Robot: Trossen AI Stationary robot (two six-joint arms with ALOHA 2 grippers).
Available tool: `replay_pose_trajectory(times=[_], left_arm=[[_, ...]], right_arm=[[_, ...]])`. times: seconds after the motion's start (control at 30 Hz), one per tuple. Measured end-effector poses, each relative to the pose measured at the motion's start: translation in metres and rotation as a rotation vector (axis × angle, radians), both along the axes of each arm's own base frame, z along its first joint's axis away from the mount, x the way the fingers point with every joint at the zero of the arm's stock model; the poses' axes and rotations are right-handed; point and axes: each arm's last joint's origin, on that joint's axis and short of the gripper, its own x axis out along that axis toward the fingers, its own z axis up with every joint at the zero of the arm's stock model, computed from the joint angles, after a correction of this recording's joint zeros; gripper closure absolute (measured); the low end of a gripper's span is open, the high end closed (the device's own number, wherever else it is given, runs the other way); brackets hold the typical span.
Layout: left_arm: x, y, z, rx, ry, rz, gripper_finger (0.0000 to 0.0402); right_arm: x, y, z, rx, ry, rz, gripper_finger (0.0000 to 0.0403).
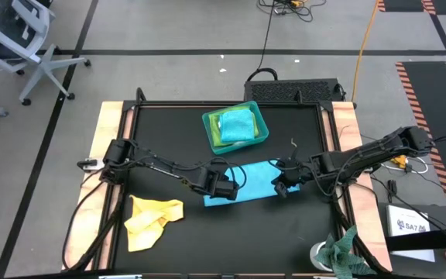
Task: Fold microfiber towels
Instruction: Fold the blue microfiber towel
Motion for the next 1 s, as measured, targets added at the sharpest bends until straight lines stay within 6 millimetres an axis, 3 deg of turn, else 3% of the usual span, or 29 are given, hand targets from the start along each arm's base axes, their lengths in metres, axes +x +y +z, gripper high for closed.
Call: replay_pose_trajectory(times=[0.37, 0.67, 1.0], left_arm=[[-0.004, -0.005, -0.010, -0.088, 0.043, -0.031, 0.0321], [-0.014, -0.024, -0.021, -0.199, 0.113, -0.100, 0.0321], [-0.032, -0.044, -0.037, -0.237, 0.157, -0.080, 0.0321]], right_arm=[[-0.001, 0.000, -0.001, -0.003, 0.018, 0.000, 0.0403], [-0.001, 0.000, -0.001, -0.007, 0.012, 0.009, 0.0403], [0.007, 0.004, 0.019, 0.063, -0.202, 0.117, 0.0403]])
